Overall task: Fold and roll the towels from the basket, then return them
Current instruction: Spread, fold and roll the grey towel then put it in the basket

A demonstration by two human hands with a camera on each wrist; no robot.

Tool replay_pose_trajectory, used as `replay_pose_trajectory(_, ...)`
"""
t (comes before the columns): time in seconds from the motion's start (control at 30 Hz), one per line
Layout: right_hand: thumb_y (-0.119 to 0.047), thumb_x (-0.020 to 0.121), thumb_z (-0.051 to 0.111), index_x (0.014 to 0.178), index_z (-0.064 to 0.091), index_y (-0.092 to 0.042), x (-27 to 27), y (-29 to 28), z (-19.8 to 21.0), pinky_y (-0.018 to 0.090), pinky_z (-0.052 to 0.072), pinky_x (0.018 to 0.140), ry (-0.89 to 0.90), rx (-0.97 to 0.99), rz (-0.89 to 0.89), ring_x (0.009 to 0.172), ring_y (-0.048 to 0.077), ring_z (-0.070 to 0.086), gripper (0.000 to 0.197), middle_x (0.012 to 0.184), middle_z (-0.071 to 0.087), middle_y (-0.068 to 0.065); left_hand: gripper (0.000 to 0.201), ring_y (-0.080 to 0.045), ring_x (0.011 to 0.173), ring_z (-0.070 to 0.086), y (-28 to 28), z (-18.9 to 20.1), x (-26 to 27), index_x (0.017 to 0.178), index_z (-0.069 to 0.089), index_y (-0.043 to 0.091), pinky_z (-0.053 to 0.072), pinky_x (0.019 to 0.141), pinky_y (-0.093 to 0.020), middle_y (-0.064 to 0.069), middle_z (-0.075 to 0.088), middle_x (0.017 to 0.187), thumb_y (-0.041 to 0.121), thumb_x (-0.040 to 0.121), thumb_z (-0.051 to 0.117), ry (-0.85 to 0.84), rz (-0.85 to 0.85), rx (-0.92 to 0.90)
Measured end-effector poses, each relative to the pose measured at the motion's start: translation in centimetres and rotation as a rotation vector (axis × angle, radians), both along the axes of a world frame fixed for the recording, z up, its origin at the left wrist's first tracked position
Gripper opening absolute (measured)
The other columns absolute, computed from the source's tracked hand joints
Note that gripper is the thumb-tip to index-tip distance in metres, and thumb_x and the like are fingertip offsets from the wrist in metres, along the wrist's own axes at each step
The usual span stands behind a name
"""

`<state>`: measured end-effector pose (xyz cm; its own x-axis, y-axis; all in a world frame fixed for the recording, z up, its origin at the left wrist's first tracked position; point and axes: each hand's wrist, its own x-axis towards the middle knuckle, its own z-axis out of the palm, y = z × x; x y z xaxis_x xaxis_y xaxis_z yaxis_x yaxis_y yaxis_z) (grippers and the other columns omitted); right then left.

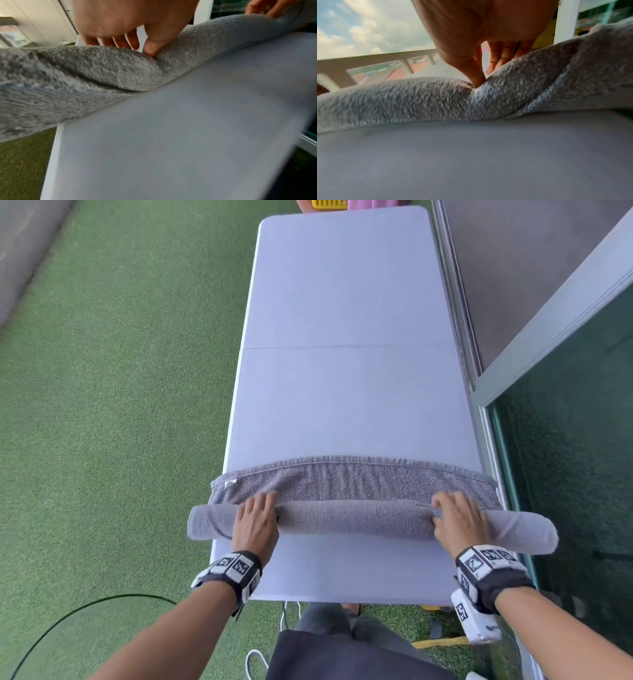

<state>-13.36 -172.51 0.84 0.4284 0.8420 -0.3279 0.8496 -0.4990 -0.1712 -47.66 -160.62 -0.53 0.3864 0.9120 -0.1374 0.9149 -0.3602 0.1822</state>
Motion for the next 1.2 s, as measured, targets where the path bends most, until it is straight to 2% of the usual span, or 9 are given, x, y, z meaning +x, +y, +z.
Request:
replay_pose_trajectory(0.07,0.005,0.066,0.070,0.076,0.047,-0.022,-0.6,0.3,-0.2,0.032,0.035,0.070,-0.058,0.060,0.073,0.076,0.019,0.044,0.037,0.079,0.047,-0.004,0.028,-0.022,0.077,0.048,0.7,0.4,0.5,0.098,0.053,0.012,0.046,0.072,-0.037,-0.004,0.055,0.088,0.004,0.072,0.059,0.050,0.014,0.005)
replay_pose_trajectory(0.17,0.009,0.065,0.066,0.078,0.051,-0.019,-1.9,-1.1,-0.9,0.033,0.037,0.066,-0.063,0.108,0.110,0.073,0.021,0.046,0.034,0.080,0.051,-0.001,0.025,-0.021,0.074,0.047,0.2,-0.1,0.8,0.090,0.051,0.012,0.048,0.071,-0.038,-0.004,0.055,0.085,-0.006,0.073,0.055,0.018,-0.029,-0.001)
replay_pose_trajectory(0.3,-0.022,0.077,0.072,0.123,0.057,-0.012,-2.1,-5.3,-1.7,0.041,0.039,0.101,-0.127,0.106,0.171,0.112,0.025,0.054,0.050,0.125,0.059,0.005,0.010,-0.019,0.079,0.044,-2.3,-0.6,-0.7,0.093,0.048,0.017,0.046,0.074,-0.038,0.000,0.052,0.088,0.014,0.088,0.041,-0.139,-0.037,0.018)
replay_pose_trajectory(0.43,-0.022,0.062,0.084,0.134,0.053,-0.006,-1.7,-6.7,-2.5,0.040,0.015,0.115,-0.132,0.101,0.235,0.129,0.026,0.044,0.080,0.137,0.053,0.010,0.061,-0.026,0.111,0.052,-2.9,-1.7,-3.0,0.126,0.055,0.006,0.045,0.100,-0.042,-0.010,0.060,0.123,0.018,0.071,0.077,-0.062,-0.188,-0.010)
replay_pose_trajectory(0.67,-0.015,0.062,0.082,0.116,0.066,-0.012,-0.8,-3.0,-1.7,0.043,0.033,0.105,-0.088,0.135,0.166,0.109,0.024,0.059,0.056,0.115,0.067,0.004,0.045,-0.024,0.093,0.062,-0.1,-0.7,-1.4,0.104,0.065,0.009,0.050,0.090,-0.039,-0.005,0.068,0.100,0.011,0.061,0.077,-0.057,-0.234,0.010)
replay_pose_trajectory(0.8,-0.033,0.070,0.069,0.108,0.070,-0.022,1.0,0.3,-0.9,0.044,0.030,0.103,-0.101,0.048,0.194,0.100,0.018,0.059,0.040,0.107,0.070,-0.004,0.018,-0.022,0.076,0.055,2.4,0.4,-0.7,0.079,0.057,0.017,0.049,0.075,-0.039,0.001,0.060,0.079,0.030,0.072,0.047,-0.010,-0.292,-0.004)
replay_pose_trajectory(0.97,-0.044,0.088,0.024,0.135,0.051,-0.020,2.9,3.8,-1.3,0.048,0.015,0.112,-0.108,0.169,0.163,0.127,0.018,0.048,0.059,0.138,0.054,-0.002,0.051,-0.030,0.125,0.046,5.6,-0.6,0.5,0.137,0.044,0.006,0.027,0.112,-0.049,-0.012,0.052,0.135,0.032,0.098,0.026,-0.042,-0.182,0.027)
replay_pose_trajectory(1.07,-0.062,0.085,0.032,0.145,0.035,-0.023,3.6,2.8,-2.3,0.046,0.007,0.113,-0.116,0.126,0.256,0.139,0.019,0.035,0.071,0.149,0.041,-0.003,0.065,-0.028,0.140,0.032,5.5,-1.5,-0.4,0.147,0.032,0.007,0.013,0.117,-0.044,-0.007,0.037,0.149,0.047,0.096,0.042,0.007,-0.257,0.010)
replay_pose_trajectory(1.2,-0.052,0.070,0.069,0.141,0.033,-0.024,3.7,2.7,-3.2,0.054,0.017,0.112,-0.149,0.061,0.291,0.134,0.020,0.038,0.085,0.141,0.048,-0.001,0.071,-0.032,0.129,0.041,5.4,-2.1,-0.2,0.142,0.036,0.004,0.016,0.117,-0.047,-0.013,0.048,0.138,0.028,0.079,0.059,0.164,-0.309,0.023)
